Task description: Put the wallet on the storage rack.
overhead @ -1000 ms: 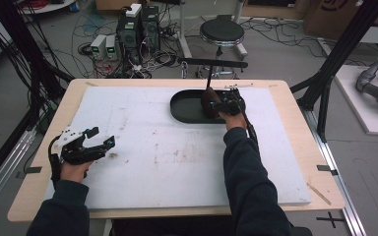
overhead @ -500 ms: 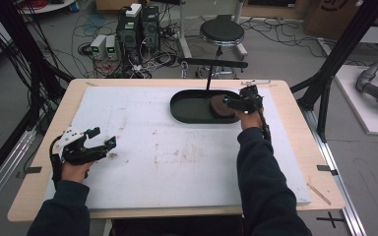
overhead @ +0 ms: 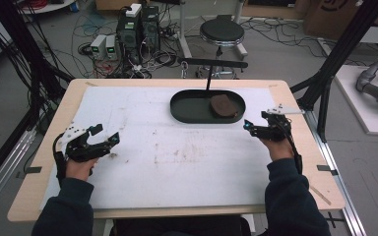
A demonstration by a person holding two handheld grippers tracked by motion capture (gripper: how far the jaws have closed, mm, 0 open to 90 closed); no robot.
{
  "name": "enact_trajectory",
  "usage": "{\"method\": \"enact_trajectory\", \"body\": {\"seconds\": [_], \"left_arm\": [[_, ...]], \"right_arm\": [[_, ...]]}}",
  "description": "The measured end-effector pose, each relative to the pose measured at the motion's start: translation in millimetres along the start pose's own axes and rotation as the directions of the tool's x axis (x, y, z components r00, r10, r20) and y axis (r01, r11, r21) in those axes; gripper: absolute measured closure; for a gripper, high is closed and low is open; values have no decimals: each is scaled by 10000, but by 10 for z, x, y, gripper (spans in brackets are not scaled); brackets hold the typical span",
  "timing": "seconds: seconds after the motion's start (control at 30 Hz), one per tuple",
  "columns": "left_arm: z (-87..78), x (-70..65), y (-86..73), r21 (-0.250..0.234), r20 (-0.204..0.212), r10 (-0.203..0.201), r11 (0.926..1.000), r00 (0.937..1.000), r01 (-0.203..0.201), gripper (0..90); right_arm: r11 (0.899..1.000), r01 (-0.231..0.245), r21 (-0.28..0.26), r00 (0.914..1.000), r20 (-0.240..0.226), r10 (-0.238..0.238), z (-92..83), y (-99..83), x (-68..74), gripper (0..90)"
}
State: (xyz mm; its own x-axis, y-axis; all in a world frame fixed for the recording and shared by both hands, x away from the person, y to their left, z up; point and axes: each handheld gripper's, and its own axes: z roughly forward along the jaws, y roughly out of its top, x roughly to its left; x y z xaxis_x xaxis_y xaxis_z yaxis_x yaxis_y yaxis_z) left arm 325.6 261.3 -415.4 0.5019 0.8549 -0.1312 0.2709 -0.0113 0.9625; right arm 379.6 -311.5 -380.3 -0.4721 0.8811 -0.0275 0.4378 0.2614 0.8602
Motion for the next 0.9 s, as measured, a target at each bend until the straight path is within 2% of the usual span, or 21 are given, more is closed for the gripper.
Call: {"method": "enact_trajectory", "body": {"seconds": [0.17, 0.27, 0.63, 0.9], "left_arm": [[2, -18, 15, -99, 2, 139, 9999, 9999, -139, 205], [-4, -35, 21, -131, -9, 223, 9997, 9998, -223, 205], [-10, -91, 16, -136, 111, 553, 9984, 9984, -551, 205], [-10, -113, 10, -87, 181, 726, 9973, 9972, -724, 205]], "right_arm": [[9995, 129, -294, 9998, -159, -134, -186, -214, 97, 217], [9975, 613, -358, 9981, -17, -614, -237, -287, 149, 218], [9962, 326, -810, 9993, -181, -342, -407, -356, 183, 217], [9969, 425, -664, 9989, -181, -438, -356, -398, 180, 217]]}}
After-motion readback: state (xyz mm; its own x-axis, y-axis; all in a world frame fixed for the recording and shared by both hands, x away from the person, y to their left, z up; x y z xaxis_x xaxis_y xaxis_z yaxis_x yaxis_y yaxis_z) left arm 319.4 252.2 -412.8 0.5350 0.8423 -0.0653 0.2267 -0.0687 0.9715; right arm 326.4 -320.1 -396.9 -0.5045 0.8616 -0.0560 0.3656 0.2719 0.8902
